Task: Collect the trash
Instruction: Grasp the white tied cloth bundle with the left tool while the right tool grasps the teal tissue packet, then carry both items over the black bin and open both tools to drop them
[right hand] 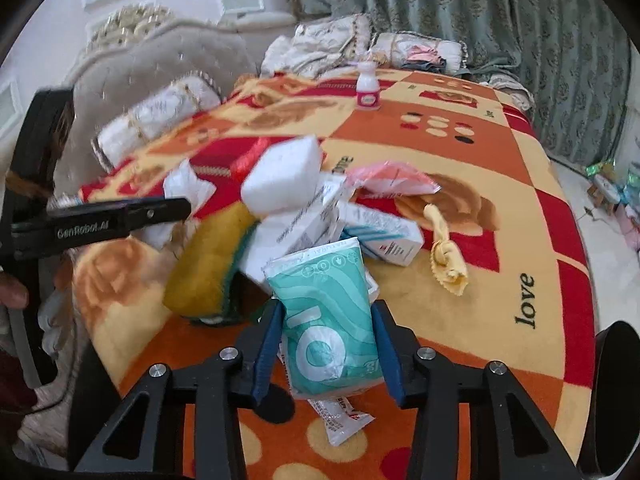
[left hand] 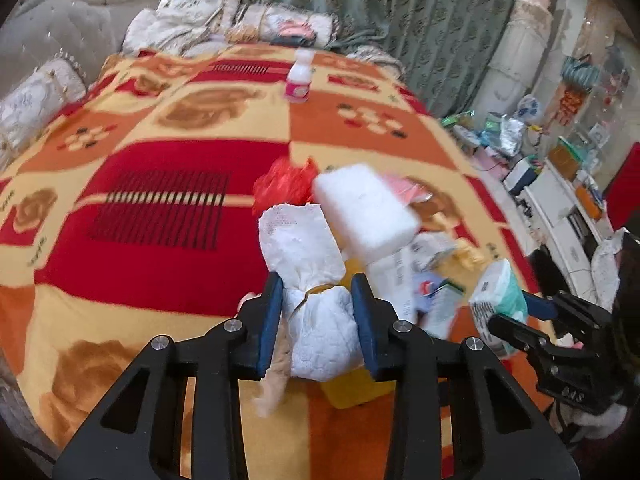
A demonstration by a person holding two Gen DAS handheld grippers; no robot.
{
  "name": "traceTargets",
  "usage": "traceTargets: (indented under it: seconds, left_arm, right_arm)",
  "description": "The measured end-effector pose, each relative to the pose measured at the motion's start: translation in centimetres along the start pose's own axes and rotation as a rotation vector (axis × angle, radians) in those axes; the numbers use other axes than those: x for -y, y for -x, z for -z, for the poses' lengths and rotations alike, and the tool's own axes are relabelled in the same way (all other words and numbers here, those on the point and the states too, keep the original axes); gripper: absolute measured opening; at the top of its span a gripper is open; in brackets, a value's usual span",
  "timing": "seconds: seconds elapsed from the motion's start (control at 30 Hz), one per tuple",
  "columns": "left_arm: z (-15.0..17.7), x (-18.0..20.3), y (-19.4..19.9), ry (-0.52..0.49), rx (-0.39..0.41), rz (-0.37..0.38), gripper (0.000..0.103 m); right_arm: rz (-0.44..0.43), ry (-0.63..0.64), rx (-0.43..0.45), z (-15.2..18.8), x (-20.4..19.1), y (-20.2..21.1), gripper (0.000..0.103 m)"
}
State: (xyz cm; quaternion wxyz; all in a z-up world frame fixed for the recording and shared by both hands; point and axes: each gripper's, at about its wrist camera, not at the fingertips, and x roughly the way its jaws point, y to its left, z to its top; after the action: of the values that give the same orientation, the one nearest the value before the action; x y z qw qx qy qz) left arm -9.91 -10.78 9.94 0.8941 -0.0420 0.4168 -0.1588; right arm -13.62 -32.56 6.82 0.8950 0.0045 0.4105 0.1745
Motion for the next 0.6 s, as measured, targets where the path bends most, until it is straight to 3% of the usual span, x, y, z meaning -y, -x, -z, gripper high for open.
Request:
traceTargets:
  seconds: [0.23,0.6]
  left_arm:
    - [-2.0,5.1,1.6,-0.045,0.025,0.140,0.032]
    - [-2.0,18.1,-2.1,-0.196,-0.044,0.298,0.033]
  right_arm:
    - [-0.010,-0.101,0.059,-0.2,3.6,3.7,0.043]
    - [0.154,-0.222,0.091,2.7,11.7,8.5,0.043]
